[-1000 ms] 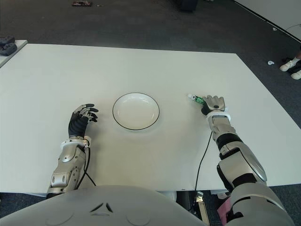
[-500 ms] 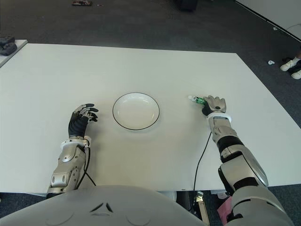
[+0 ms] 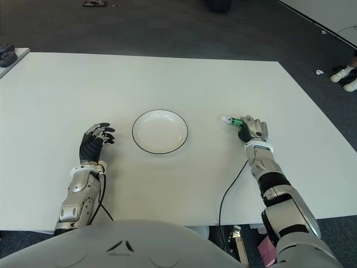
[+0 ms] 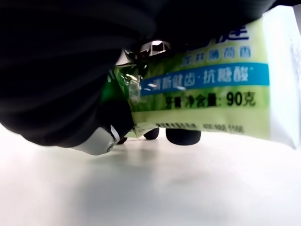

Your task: Put the toothpaste on the table into the plate.

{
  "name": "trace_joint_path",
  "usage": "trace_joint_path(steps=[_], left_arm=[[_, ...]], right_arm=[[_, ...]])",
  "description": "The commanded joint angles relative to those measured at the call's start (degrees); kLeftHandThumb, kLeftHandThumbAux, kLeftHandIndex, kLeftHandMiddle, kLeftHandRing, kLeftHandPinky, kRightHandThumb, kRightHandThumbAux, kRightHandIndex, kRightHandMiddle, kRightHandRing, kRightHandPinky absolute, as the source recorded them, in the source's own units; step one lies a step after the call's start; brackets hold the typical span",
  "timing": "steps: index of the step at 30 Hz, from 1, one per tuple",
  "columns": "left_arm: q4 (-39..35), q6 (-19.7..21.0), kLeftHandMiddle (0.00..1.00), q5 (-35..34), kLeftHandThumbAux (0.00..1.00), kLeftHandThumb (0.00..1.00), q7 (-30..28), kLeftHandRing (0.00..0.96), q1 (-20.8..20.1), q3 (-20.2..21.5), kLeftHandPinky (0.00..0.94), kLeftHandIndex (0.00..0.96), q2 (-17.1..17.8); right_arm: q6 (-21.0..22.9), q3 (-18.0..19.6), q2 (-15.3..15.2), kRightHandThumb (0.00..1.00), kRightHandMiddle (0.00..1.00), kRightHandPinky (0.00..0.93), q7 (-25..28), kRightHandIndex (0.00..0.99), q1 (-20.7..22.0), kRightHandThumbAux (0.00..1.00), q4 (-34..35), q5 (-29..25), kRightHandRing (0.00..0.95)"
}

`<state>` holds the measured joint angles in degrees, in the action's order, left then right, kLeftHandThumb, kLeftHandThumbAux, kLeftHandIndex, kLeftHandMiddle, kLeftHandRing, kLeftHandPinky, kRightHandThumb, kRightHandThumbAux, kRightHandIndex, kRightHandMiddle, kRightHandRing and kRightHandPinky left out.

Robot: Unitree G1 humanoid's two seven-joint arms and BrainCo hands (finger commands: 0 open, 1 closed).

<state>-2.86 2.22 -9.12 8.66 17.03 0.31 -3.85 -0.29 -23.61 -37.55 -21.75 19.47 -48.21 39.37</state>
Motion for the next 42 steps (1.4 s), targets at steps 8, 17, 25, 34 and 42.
trace_joint_path(steps=[8, 17, 25, 34, 42], left_arm=[[4.4, 3.8, 0.507, 0.1, 0.679, 0.834, 0.6, 0.607, 1.8, 0.6, 0.594, 0.399, -1.9], [4.0, 4.7, 0.506, -0.1, 0.679, 0.834, 0.7, 0.605, 1.5, 0.7, 0.592, 0.400, -2.0], [4.5, 3.8, 0.502, 0.3, 0.679, 0.834, 0.7, 0.598, 1.3, 0.6, 0.583, 0.402, -2.0], [5.1, 2.8, 0.497, 0.7, 0.679, 0.835, 0.9, 0.597, 1.1, 0.5, 0.583, 0.405, -2.3], [5.8, 1.6, 0.492, 0.1, 0.678, 0.835, 0.2, 0.592, 1.0, 0.5, 0.580, 0.410, -2.3]], right_arm=[[-3.6, 2.9, 1.7, 0.851, 0.548, 0.848, -2.3, 0.397, -3.3, 0.679, 8.2, -0.8, 0.859], [-2.5, 5.7, 3.2, 0.848, 0.542, 0.822, -2.5, 0.394, -4.0, 0.681, 17.8, -0.3, 0.851], [-2.0, 6.5, 4.6, 0.847, 0.542, 0.828, -1.0, 0.392, -2.9, 0.682, 26.1, 1.4, 0.854], [-2.9, 6.6, 5.8, 0.847, 0.544, 0.854, 3.1, 0.391, -2.1, 0.682, 35.0, 2.8, 0.867], [-6.2, 5.5, 7.5, 0.848, 0.547, 0.859, 4.8, 0.392, -0.9, 0.681, 38.4, 3.8, 0.874]])
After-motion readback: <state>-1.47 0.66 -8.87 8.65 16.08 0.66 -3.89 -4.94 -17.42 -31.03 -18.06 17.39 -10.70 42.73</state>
